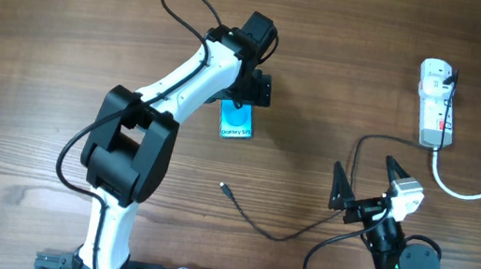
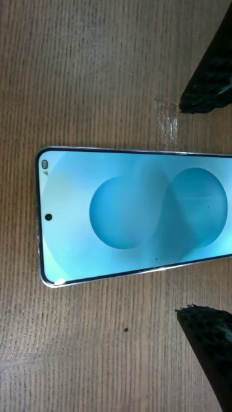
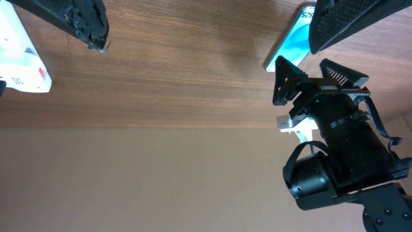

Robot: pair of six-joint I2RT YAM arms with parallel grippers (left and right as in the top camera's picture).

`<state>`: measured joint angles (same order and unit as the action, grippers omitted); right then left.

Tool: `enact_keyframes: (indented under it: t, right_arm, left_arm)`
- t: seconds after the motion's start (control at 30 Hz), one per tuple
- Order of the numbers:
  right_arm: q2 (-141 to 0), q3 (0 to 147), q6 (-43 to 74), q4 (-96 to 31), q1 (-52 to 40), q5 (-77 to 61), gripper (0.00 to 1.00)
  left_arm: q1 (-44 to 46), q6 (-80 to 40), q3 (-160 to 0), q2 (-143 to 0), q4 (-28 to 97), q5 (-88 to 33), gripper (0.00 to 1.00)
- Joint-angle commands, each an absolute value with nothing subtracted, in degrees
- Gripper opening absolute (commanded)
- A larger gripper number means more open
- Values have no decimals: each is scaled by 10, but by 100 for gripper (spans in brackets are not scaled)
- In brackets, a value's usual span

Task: Plug charger to phone and switch on socket
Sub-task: 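Lower the left gripper and grasp the phone's bottom edge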

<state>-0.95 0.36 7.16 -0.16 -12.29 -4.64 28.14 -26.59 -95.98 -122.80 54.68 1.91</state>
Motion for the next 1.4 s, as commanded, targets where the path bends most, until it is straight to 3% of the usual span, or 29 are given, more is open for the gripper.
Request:
enact_keyframes:
  t: [0.0, 0.83, 1.0, 1.37]
  right_arm:
    - [-10, 3, 60, 0, -125, -38, 100]
    - [-10, 3, 60, 0, -125, -38, 100]
    - [-10, 3, 60, 0, -125, -38, 99]
    - [-10, 3, 60, 0, -125, -38, 100]
  left_arm:
    - [284, -257, -965, -1253, 543, 31, 100]
    - [284, -277, -879, -1265, 472, 29, 100]
    - [284, -353, -877, -1265, 475, 23, 100]
    - [291, -354, -877, -1265, 480, -10, 99]
